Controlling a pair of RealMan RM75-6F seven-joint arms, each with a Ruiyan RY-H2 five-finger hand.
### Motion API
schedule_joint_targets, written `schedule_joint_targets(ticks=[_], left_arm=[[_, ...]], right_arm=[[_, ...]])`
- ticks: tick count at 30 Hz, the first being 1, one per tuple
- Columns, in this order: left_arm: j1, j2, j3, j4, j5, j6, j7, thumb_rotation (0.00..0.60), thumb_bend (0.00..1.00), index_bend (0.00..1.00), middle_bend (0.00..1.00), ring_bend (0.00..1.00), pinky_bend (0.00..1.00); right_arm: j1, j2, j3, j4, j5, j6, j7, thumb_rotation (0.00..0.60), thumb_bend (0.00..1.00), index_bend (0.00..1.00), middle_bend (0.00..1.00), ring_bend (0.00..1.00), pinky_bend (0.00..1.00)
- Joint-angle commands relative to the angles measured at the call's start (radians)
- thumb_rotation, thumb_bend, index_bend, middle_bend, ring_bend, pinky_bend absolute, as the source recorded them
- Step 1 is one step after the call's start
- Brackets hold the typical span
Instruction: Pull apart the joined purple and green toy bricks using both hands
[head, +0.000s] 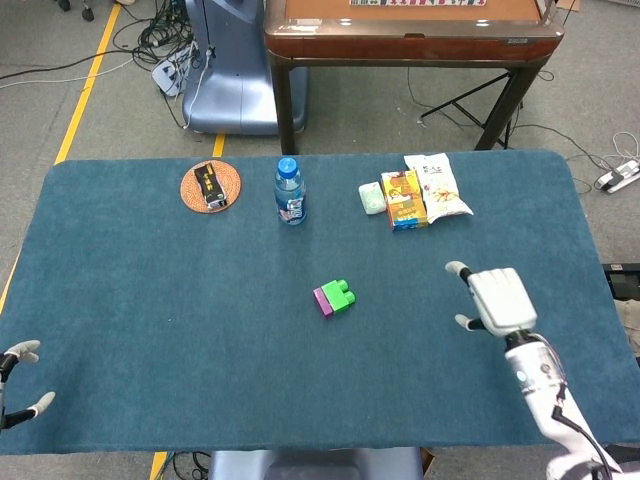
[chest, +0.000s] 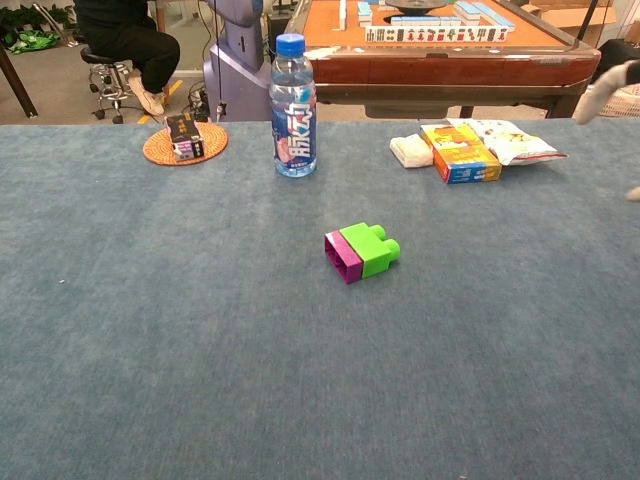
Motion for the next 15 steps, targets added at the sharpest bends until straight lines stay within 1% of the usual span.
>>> schedule_joint_targets(ticks=[1,5,8,11,15], left_arm=[[0.002,-0.005,-0.003,0.006,-0.006,-0.003,-0.005,0.600,0.00,0.33,0.38,0.34,0.53],[0.004,-0.008,-0.004,0.013,-0.011,-0.009,-0.011,0.600,0.00,0.32,0.38,0.34,0.53],[0.004,-0.009,-0.003,0.019,-0.011,-0.014,-0.015,0.600,0.00,0.33,0.38,0.34,0.53],[0.002,-0.008,-0.002,0.024,-0.006,-0.020,-0.012,0.600,0.00,0.32,0.38,0.34,0.53],[-0.005,-0.006,-0.007,0.024,0.000,-0.026,-0.013,0.600,0.00,0.33,0.38,0.34,0.53]], right_arm=[[0.145,-0.085,0.065,0.055,0.159,-0.123,-0.104,0.600,0.00,0.28,1.00,1.00,1.00],[0.259,-0.150,0.080,0.121,0.280,-0.200,-0.153,0.600,0.00,0.28,1.00,1.00,1.00],[0.331,-0.201,0.068,0.180,0.332,-0.230,-0.199,0.600,0.00,0.28,1.00,1.00,1.00],[0.388,-0.246,0.060,0.230,0.385,-0.266,-0.204,0.600,0.00,0.28,1.00,1.00,1.00],[0.449,-0.300,0.043,0.303,0.423,-0.299,-0.201,0.600,0.00,0.28,1.00,1.00,1.00]])
